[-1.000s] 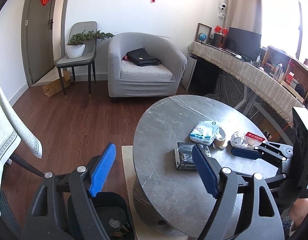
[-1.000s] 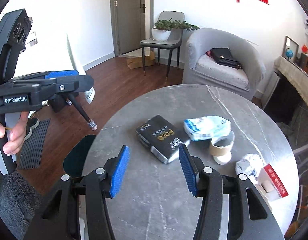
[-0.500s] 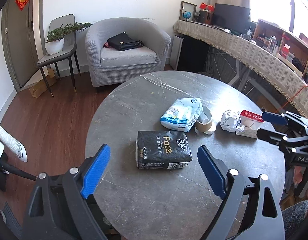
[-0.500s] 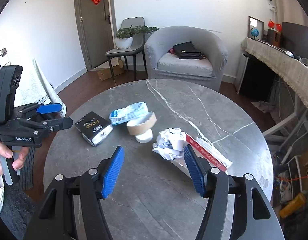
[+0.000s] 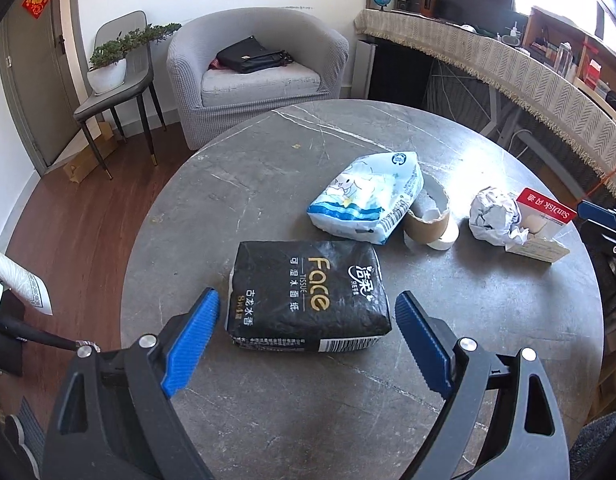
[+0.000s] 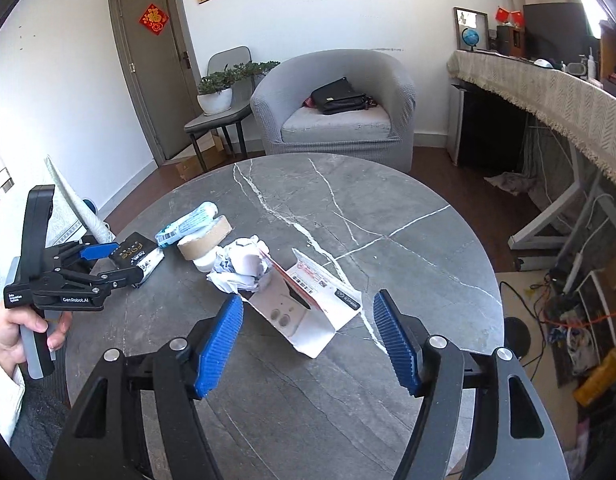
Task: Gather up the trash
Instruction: 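Reach the left gripper to the black Face tissue pack and close on it, then grasp the flattened white card box with the right gripper while the left gripper holds the Face pack, then carry the Face pack and card box over the green bin, then open both grippers to drop the pack and card box into the bin, then move both open grippers back to the table, then grasp the blue cartoon tissue pack with the left gripper while the right gripper grasps crumpled paper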
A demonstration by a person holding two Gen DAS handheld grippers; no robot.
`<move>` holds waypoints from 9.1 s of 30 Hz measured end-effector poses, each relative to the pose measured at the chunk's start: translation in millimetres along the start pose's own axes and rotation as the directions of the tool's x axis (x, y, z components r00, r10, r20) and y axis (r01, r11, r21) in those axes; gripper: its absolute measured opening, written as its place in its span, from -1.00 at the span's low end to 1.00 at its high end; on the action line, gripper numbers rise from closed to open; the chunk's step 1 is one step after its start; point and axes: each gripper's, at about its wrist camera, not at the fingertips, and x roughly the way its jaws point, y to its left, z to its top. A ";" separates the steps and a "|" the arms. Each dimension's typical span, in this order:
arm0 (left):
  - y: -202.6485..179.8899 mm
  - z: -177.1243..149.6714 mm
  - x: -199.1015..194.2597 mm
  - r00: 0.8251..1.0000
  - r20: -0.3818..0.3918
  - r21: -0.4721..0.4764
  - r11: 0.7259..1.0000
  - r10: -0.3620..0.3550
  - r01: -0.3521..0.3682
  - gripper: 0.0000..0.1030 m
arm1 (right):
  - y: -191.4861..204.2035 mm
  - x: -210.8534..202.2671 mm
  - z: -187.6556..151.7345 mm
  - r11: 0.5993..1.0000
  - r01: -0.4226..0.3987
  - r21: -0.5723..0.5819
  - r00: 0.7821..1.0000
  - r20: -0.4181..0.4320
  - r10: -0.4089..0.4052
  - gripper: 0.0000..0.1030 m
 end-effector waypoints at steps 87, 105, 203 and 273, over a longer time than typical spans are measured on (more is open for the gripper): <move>140.9 -50.7 -82.7 0.998 0.067 -0.195 0.980 -0.020 0.033 0.38 | 218.5 47.8 41.2 0.946 -0.177 -0.271 0.976 -0.170 0.134 -0.99; 201.6 -129.2 -38.0 0.985 -0.167 -0.242 0.967 0.035 -0.075 0.38 | 308.6 73.1 46.4 0.889 -0.322 -0.325 0.940 -0.219 0.260 -0.99; 219.0 -71.7 -198.0 0.962 0.265 -0.342 0.939 0.059 0.037 -0.25 | 433.8 256.3 -125.8 0.747 -0.460 -0.480 0.735 -0.678 0.017 -0.06; 39.5 9.0 -61.0 0.986 0.117 -0.149 0.980 -0.117 0.134 0.38 | 84.6 69.6 32.3 0.998 0.004 -0.068 0.999 -0.052 -0.008 0.27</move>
